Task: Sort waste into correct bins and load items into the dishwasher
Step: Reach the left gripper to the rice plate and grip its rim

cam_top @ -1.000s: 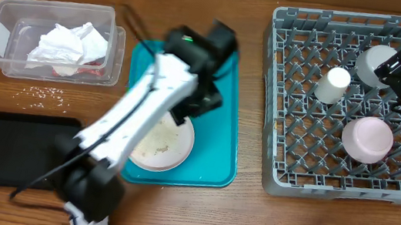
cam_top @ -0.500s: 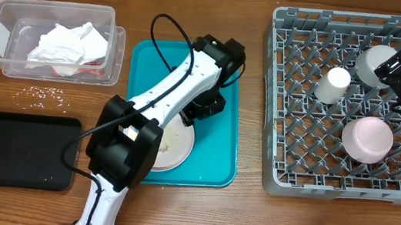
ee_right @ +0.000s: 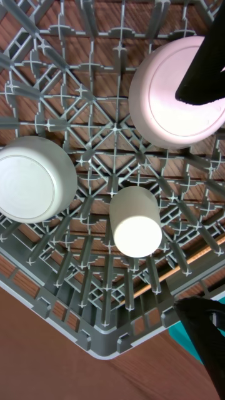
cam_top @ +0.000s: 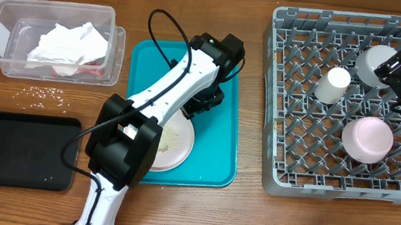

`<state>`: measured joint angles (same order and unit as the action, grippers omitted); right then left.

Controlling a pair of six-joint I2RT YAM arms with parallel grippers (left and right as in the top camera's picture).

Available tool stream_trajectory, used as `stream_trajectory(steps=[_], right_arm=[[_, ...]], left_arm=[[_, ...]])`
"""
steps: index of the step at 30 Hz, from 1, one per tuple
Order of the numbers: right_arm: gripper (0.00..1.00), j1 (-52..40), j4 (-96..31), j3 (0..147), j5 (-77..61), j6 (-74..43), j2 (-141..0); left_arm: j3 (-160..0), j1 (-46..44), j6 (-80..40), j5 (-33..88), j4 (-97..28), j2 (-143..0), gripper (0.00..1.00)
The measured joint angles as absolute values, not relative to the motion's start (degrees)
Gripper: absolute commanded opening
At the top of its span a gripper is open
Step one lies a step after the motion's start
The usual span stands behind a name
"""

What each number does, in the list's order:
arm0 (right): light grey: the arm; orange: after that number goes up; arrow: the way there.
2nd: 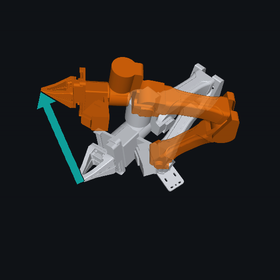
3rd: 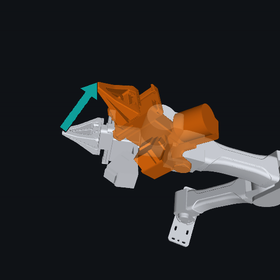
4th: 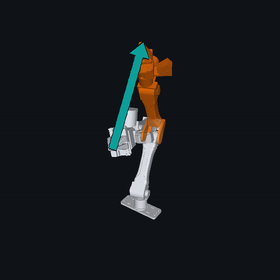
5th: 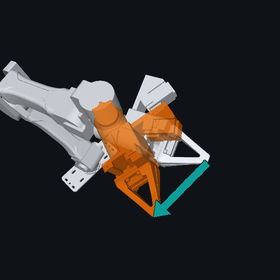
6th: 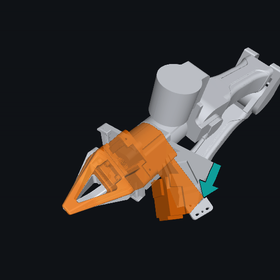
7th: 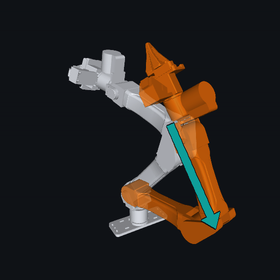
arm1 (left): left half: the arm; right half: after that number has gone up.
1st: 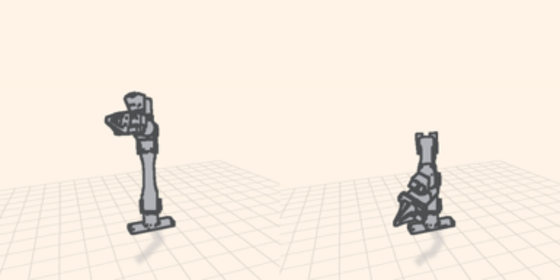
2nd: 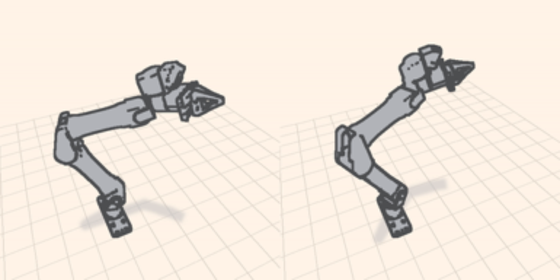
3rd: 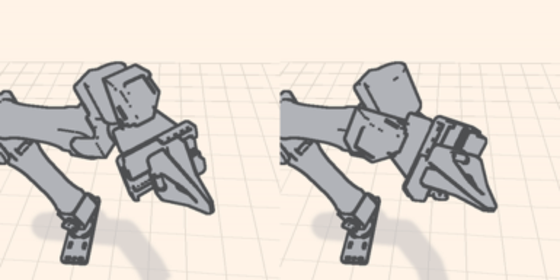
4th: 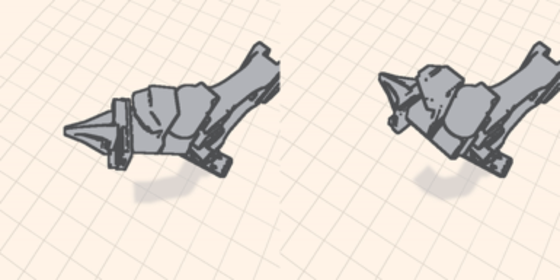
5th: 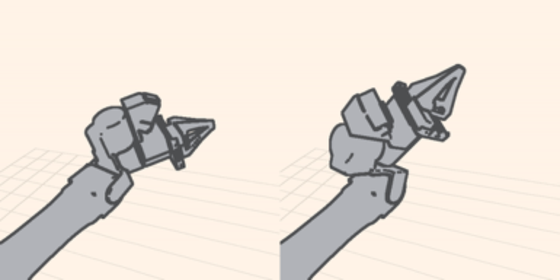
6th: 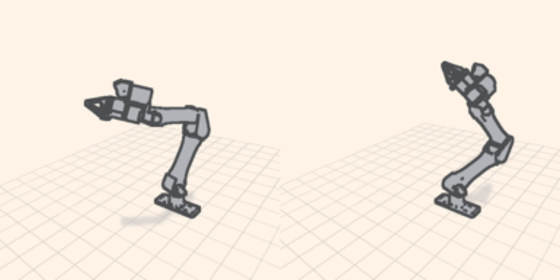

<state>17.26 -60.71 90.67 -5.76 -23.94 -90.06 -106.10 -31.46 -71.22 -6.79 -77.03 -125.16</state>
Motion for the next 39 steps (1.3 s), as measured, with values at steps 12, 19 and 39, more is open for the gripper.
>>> stream_trajectory(steps=[12, 19, 39], right_arm=[[1.00, 17.26, -60.71, 90.67, -5.74, -23.94, -90.06], [1.00, 17.26, -60.66, 90.67, -5.74, -23.97, -90.06], [1.00, 17.26, -60.71, 90.67, -5.74, -23.94, -90.06]], left_arm=[[-106.10, -31.46, -68.58, -8.23, -77.32, -128.86, 0.47], [-106.19, -31.46, -68.42, -7.77, -78.39, -133.62, 0.45], [-106.48, -31.51, -63.72, -6.70, -84.44, -134.28, 0.04]])
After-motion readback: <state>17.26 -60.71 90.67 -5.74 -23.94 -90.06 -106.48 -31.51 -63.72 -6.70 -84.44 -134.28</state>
